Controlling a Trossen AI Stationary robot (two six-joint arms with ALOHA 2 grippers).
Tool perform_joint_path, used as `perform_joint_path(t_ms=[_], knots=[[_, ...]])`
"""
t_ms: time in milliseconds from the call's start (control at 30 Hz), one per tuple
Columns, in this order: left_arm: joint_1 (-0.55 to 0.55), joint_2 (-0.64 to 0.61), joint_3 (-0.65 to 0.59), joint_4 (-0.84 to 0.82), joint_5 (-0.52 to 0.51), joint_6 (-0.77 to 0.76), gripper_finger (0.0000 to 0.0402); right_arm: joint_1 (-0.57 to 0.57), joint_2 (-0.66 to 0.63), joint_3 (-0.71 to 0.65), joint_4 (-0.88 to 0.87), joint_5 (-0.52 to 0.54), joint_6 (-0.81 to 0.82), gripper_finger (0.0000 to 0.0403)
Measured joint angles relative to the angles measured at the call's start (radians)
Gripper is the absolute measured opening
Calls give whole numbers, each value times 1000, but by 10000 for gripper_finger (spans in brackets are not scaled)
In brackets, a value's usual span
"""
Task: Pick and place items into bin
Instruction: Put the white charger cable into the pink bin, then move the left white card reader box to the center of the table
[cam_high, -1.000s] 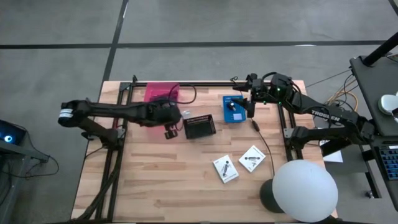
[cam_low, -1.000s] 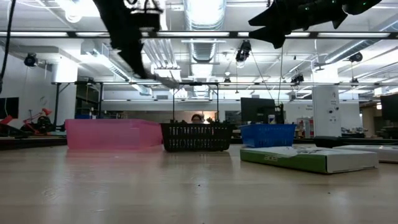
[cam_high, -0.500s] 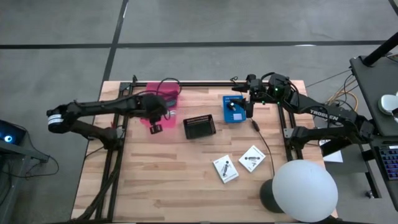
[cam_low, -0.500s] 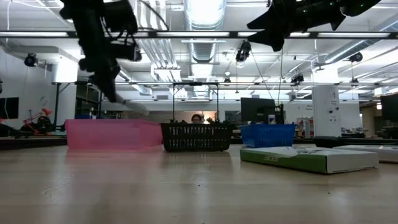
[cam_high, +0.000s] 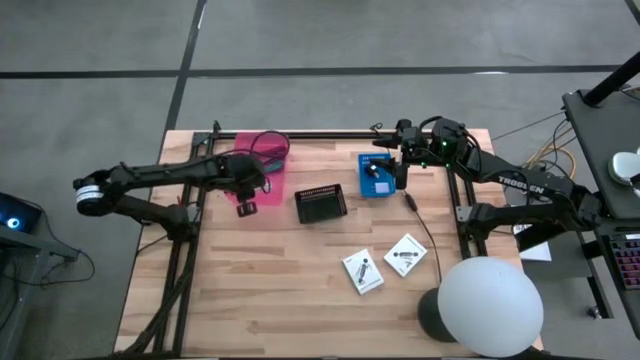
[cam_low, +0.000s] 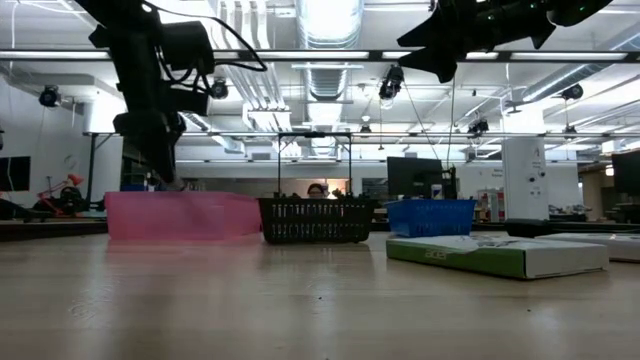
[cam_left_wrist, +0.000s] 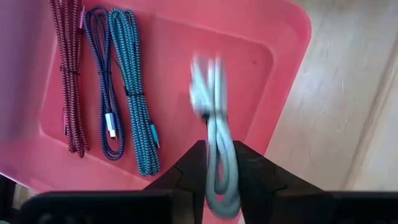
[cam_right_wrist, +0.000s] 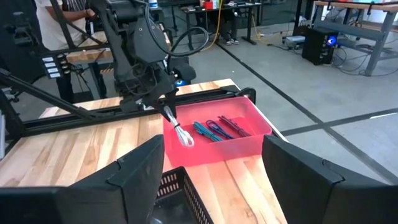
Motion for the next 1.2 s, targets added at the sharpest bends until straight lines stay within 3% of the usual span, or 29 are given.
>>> perform_joint_path(t_ms=[367, 533, 700, 833, 967, 1100, 1200], knots=[[-3, -1, 67, -5, 11, -69, 151, 0, 0, 0, 0, 0, 0, 255], [-10, -2, 174, 16, 86, -115, 163, 0, 0, 0, -1, 0, 0, 249], [-15, -2, 280, 70, 92, -115, 163, 0, 0, 0, -2, 0, 0, 251], [-29, -2, 330, 236, 215, -116, 163, 0, 0, 0, -3, -1, 0, 254], [-62, -1, 324, 531, 392, -116, 163, 0, 0, 0, -13, -1, 0, 252], [-124, 33, 311, 805, 416, -116, 164, 0, 0, 0, -49, -1, 0, 247], [-164, 79, 318, 899, 417, -115, 164, 0, 0, 0, -84, -2, 19, 247]])
